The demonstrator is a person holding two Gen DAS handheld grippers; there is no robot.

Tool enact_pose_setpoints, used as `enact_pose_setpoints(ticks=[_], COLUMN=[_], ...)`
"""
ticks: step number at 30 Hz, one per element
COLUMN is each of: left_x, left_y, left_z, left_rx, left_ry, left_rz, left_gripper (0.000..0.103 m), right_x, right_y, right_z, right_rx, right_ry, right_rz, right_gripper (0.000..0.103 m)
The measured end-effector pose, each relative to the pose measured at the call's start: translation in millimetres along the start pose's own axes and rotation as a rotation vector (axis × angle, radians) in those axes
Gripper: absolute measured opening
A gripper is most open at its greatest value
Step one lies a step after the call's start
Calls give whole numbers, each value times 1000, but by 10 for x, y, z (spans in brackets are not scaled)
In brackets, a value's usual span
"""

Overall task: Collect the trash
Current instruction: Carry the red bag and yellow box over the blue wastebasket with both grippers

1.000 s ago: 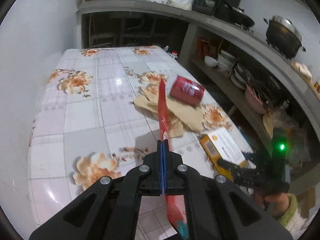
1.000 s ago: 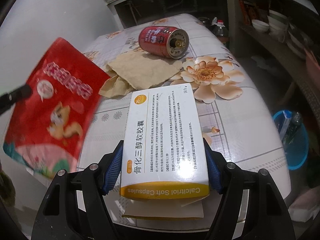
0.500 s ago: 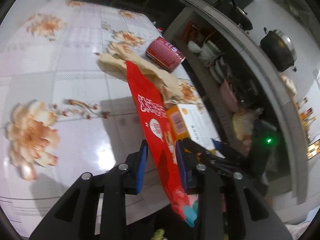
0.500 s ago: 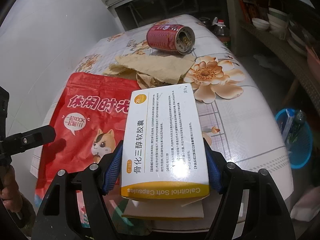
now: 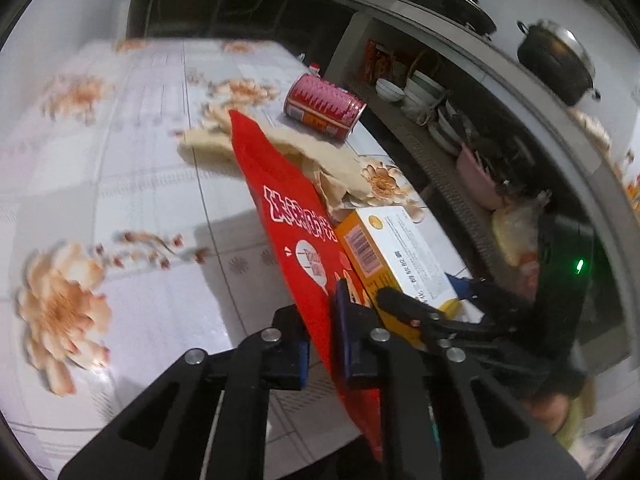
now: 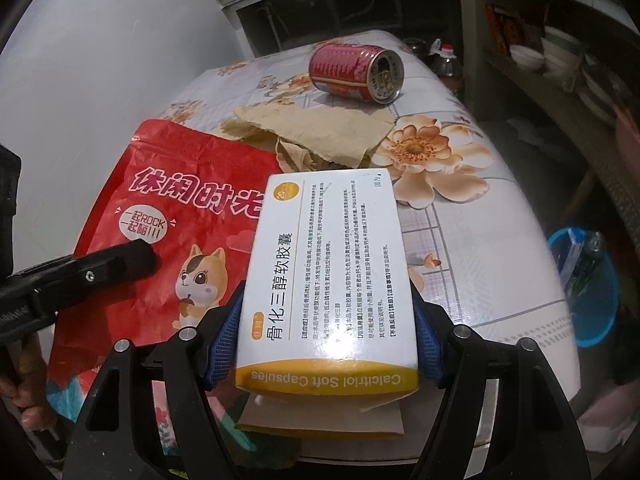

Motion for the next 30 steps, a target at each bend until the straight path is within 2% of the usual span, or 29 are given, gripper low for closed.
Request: enact_pose_setpoints(ticks=[1,4,6,10,13,20,30], left_x=[4,14,12,15,17,35,95], left_y=[-6,-24,-2,33,9,-26,-70], left_z=[-5,0,21,21,13,22,37], left_rx=[-22,-88,-105,-121,-136,-158,-179], left_ry=[-8,-32,-38,-44,-53,-62,-85], left_rz=[-21,-92,-113,-134,-150,-167,-178], left_gripper=[10,6,6,4,4,4,4], right_x=[7,29,47,68,71,77,137], right_y=[-2,-5,-3,21,29,9,-39], right_z=[-5,-8,-4,11,17,14,-1], right_rx=[-8,-38,-54,-43,-36,-26,-61], right_ry=[5,17,21,34,40,37,19], right_rz=[-15,-45,-58,-36,-16,3,-15], right_gripper=[76,77,77,77,69,67,64])
Point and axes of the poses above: each gripper's, at about its wrist camera, not at the fingertips, and x roughly against the way its jaws point, y to its left, z to its underside, the point moved 7 cm from there along -x, roughly the way its jaws point, and after that the axes turned 7 degrees about -z, right-handed, at the moved point
